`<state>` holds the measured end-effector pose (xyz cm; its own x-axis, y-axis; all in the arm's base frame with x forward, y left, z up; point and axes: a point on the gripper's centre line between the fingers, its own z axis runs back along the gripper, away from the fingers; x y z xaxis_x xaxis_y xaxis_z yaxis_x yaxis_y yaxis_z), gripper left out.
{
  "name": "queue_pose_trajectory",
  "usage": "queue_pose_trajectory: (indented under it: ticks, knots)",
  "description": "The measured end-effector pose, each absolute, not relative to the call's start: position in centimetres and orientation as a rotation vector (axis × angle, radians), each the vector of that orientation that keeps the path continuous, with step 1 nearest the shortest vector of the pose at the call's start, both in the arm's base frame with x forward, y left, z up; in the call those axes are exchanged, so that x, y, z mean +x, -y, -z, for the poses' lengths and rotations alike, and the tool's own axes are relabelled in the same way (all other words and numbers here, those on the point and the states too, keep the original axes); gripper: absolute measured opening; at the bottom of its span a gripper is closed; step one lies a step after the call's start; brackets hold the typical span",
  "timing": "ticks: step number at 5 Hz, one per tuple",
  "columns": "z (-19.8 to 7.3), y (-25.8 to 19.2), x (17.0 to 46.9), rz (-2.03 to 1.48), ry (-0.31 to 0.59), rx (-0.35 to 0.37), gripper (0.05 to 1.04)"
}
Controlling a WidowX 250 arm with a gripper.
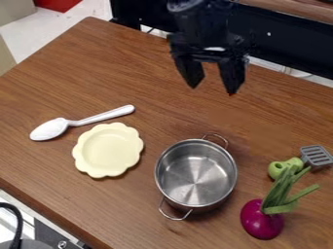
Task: Move the silver pot to the top center of the table
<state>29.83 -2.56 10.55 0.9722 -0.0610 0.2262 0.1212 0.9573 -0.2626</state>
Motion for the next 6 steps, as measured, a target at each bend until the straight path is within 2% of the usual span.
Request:
queue_pose_trajectory:
  ticks: [1,2,3,4,5,6]
  knots:
    - [-10.4,1.8,28.3,0.13,0.208,-0.218,0.999]
    - [-9.2,1.6,26.2,0.173,0.183,-0.144,0.999]
    - [-7.0,1.6,24.5,0.173,0.156,-0.102,0.999]
    - [-6.1,1.4,24.5,0.183,0.156,-0.058,0.999]
    - [-4.9,0.8,24.8,0.198,0.146,-0.03,0.999]
    - [-4.0,0.0,24.9,0.212,0.111,-0.051,0.999]
